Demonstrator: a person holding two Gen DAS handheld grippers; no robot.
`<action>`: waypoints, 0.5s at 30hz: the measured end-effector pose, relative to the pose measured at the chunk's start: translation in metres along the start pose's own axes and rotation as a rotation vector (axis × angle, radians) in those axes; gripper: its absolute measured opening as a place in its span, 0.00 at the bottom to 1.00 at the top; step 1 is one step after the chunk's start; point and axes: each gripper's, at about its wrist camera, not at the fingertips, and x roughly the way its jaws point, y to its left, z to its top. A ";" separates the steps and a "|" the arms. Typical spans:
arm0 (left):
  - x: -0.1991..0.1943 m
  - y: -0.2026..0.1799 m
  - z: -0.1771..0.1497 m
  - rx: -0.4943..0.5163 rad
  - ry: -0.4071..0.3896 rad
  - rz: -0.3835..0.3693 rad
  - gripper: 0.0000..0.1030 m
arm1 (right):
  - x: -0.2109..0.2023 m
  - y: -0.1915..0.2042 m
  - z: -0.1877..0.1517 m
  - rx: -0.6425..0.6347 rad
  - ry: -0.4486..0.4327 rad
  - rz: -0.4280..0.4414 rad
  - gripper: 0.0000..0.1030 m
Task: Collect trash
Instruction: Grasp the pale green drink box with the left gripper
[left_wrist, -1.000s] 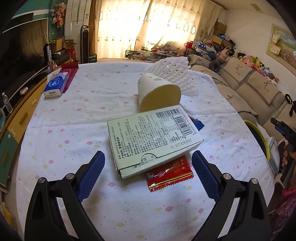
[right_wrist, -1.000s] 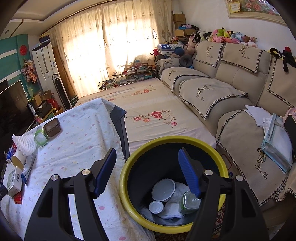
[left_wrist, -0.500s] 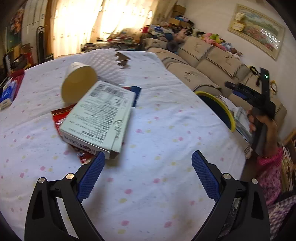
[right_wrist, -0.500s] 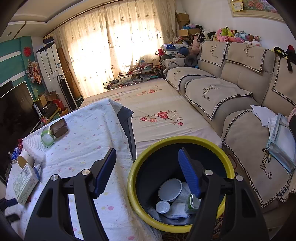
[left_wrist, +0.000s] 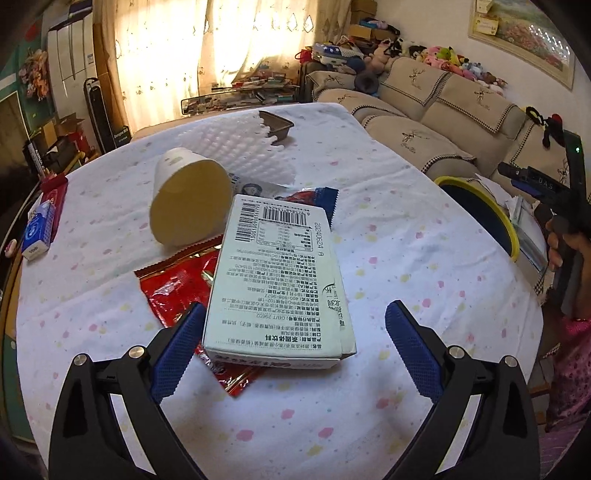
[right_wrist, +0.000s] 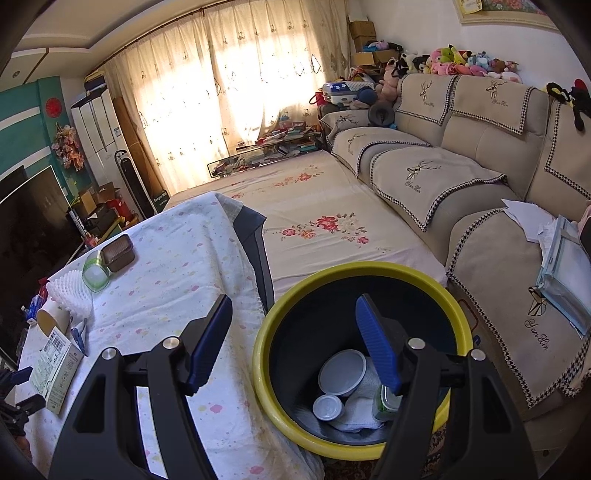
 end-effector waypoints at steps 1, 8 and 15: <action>0.004 -0.003 0.001 0.009 0.009 0.003 0.93 | 0.001 -0.001 0.000 0.002 0.002 0.000 0.64; 0.028 -0.005 0.008 0.016 0.049 0.080 0.93 | 0.006 -0.005 -0.004 0.009 0.014 0.004 0.64; 0.037 -0.002 0.009 -0.009 0.069 0.123 0.74 | 0.008 -0.009 -0.007 0.017 0.021 0.010 0.64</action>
